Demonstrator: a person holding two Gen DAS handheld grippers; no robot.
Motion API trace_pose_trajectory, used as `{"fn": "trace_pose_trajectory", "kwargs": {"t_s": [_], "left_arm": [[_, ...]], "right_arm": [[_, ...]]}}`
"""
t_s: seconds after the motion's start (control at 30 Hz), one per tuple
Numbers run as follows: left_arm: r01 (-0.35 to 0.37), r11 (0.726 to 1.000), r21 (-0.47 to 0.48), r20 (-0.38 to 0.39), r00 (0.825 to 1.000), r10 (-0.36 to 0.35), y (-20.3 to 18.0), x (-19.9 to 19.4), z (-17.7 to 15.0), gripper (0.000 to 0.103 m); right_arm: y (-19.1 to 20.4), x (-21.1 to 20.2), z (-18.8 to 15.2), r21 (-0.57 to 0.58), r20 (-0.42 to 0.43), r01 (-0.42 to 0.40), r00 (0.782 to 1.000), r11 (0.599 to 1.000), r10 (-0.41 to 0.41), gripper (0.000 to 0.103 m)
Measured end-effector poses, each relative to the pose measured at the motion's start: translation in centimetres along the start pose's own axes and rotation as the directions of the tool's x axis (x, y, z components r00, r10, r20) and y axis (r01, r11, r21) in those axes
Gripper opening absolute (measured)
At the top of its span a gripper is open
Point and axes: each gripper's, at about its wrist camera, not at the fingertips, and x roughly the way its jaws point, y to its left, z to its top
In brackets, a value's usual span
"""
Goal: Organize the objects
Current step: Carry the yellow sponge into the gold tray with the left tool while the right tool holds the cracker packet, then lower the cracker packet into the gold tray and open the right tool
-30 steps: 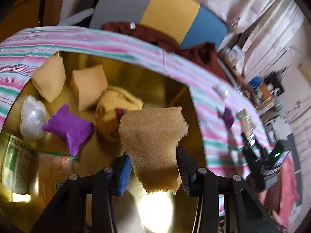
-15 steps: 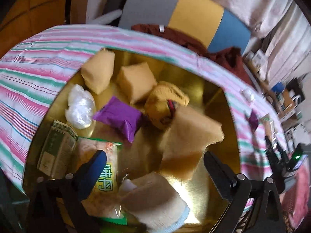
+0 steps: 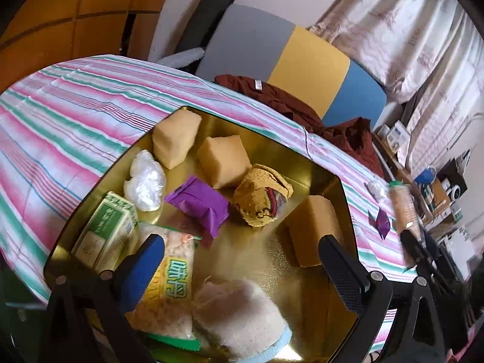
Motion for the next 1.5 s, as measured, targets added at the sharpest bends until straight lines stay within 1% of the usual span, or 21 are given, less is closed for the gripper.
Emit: {"fn": "trace_pose_trajectory", "kwargs": {"t_s": [0.07, 0.13, 0.17, 0.2, 0.27, 0.43, 0.57, 0.63, 0.7, 0.8, 0.87, 0.97, 1.07, 1.2, 1.33, 1.5], "left_arm": [[0.004, 1.0, -0.022, 0.03, 1.0, -0.003, 0.7, -0.6, -0.1, 0.103], [-0.019, 0.999, -0.039, 0.05, 0.999, 0.02, 1.4, -1.0, 0.2, 0.103], [-0.037, 0.998, -0.049, 0.06, 0.997, 0.04, 1.8, -1.2, 0.5, 0.103], [-0.054, 0.997, -0.059, 0.066, 0.996, 0.058, 2.1, -1.4, 0.7, 0.103], [-0.081, 0.992, -0.093, 0.069, 0.994, 0.088, 3.0, -1.7, 1.1, 0.103], [-0.085, 0.978, -0.188, 0.047, 0.994, 0.096, 4.9, -1.8, 1.5, 0.103], [-0.084, 0.977, -0.198, 0.056, 0.994, 0.097, 5.0, -2.0, 1.6, 0.103], [-0.079, 0.978, -0.194, 0.061, 0.994, 0.093, 4.8, -2.2, 1.6, 0.103], [-0.075, 0.979, -0.191, 0.068, 0.994, 0.09, 4.6, -2.4, 1.6, 0.103], [-0.075, 0.98, -0.185, 0.068, 0.994, 0.089, 4.3, -2.4, 1.6, 0.103], [-0.075, 0.98, -0.182, 0.07, 0.994, 0.089, 4.2, -2.5, 1.5, 0.103], [-0.068, 0.982, -0.176, 0.067, 0.995, 0.08, 4.0, -2.4, 1.5, 0.103], [-0.061, 0.985, -0.16, 0.056, 0.996, 0.071, 3.5, -2.3, 1.2, 0.103], [-0.038, 0.989, -0.142, 0.037, 0.998, 0.044, 2.7, -1.9, 0.8, 0.103], [0.011, 0.993, -0.115, 0.008, 1.0, -0.01, 1.4, -1.6, 0.1, 0.103], [0.059, 0.998, -0.036, -0.014, 0.998, -0.059, -0.9, -1.5, -0.6, 0.103]], "right_arm": [[1.8, 0.7, 0.2, 0.029, -0.054, -0.095, 0.994, 0.995, 0.096, 0.049], [3.2, 1.2, 0.1, 0.059, -0.105, -0.169, 0.979, 0.984, 0.174, 0.049], [4.4, 1.7, 0.0, 0.067, -0.144, -0.207, 0.966, 0.976, 0.215, 0.049], [5.1, 2.1, -0.2, 0.066, -0.167, -0.22, 0.959, 0.973, 0.228, 0.049], [6.6, 2.9, -0.5, 0.057, -0.212, -0.235, 0.947, 0.97, 0.242, 0.049], [8.8, 4.9, -1.0, 0.015, -0.288, -0.235, 0.93, 0.972, 0.23, 0.049], [9.8, 6.5, -1.1, 0.015, -0.326, -0.241, 0.916, 0.97, 0.233, 0.049], [10.2, 7.0, -1.0, 0.021, -0.335, -0.235, 0.914, 0.972, 0.229, 0.049], [10.1, 7.7, -1.1, 0.049, -0.35, -0.229, 0.908, 0.972, 0.232, 0.049], [9.6, 7.9, -0.9, 0.114, -0.345, -0.249, 0.898, 0.962, 0.274, 0.049], [9.3, 7.3, -0.5, 0.146, -0.323, -0.255, 0.901, 0.956, 0.29, 0.049], [8.3, 5.6, 0.1, 0.181, -0.261, -0.265, 0.916, 0.947, 0.306, 0.049], [7.2, 4.3, 0.3, 0.196, -0.221, -0.256, 0.929, 0.947, 0.297, 0.049], [6.1, 3.3, 0.2, 0.201, -0.212, -0.223, 0.941, 0.954, 0.264, 0.049], [4.5, 2.8, -0.3, 0.221, -0.21, -0.176, 0.952, 0.959, 0.223, 0.049], [1.5, 2.5, -1.6, 0.262, -0.22, -0.105, 0.962, 0.959, 0.165, 0.049]]}}
